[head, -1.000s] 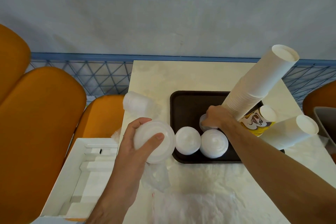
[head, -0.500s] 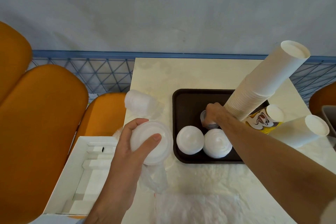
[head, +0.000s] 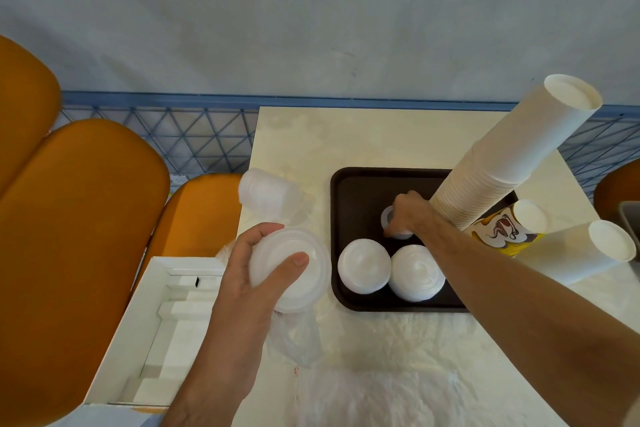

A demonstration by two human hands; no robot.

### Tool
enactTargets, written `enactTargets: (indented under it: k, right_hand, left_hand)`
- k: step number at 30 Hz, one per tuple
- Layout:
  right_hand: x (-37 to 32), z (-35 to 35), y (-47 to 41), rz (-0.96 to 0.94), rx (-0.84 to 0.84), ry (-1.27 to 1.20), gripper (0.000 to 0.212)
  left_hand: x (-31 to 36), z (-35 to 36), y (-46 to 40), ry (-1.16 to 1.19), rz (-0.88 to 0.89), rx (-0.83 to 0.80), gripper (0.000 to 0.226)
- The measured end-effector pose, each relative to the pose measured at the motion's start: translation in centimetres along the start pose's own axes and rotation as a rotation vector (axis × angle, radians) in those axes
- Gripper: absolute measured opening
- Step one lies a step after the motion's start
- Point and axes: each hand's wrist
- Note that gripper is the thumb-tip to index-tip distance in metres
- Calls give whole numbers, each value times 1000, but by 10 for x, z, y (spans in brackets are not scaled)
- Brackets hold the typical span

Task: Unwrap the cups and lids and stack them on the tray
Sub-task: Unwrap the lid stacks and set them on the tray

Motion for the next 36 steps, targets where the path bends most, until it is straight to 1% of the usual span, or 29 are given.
enactTargets:
  k: [2,4,10,15,16,18,20,21,22,23,24,25,27,29,31,36]
  right_hand:
    - [0,1,-1,-9,20,17,71]
    - [0,2,1,-24,30,23,67]
    - [-4,3,7,-62,16,21,59]
    - [-1,5,14,-97,23,-5,62]
    - [0,3,18,-104,21,-15,60]
    - [0,-6,28,-140,49,-52,49]
    - [-4,-21,48,-240,145,-203,30]
    - [-8,-28,64,-310,182,-343,22]
    - [-15,-35,87,-394,185,-526,15]
    - [-22,-39,115,-481,152,-711,10]
    - [-29,-42,143,-574,109,-848,8]
    - [-34,-41,170,-666,81,-908,7]
    - [-41,-32,213,-805,62,-886,6]
    - [-44,-20,238,-866,87,-818,7]
    - [-45,-8,246,-860,160,-748,6]
    - [-44,8,251,-802,319,-749,5]
  left_hand:
    - [-1,-1,0,3,5,5,54]
    - [-1,-2,1,3,5,6,55]
    - [1,0,2,-3,14,-2,57]
    - [4,3,5,1,18,-23,53]
    - [5,3,6,4,19,-29,51]
    - [5,3,6,6,26,-35,50]
    - [5,4,7,9,36,-33,48]
    - [5,5,7,11,42,-31,45]
    - [5,6,6,10,48,-30,43]
    - [5,8,6,7,54,-29,41]
    - [5,9,6,3,59,-28,41]
    - [5,10,7,-4,61,-24,40]
    - [8,13,9,-44,62,-16,41]
    - [11,17,10,-95,66,-13,43]
    - [14,19,13,-137,71,-16,45]
    - [12,24,16,-214,81,-46,53]
Point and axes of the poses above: each hand's wrist, its own y-axis away from the middle knuckle, its own z-axis out of the palm, x = y × z, and after that the axes turned 13 degrees about -x, right-handed
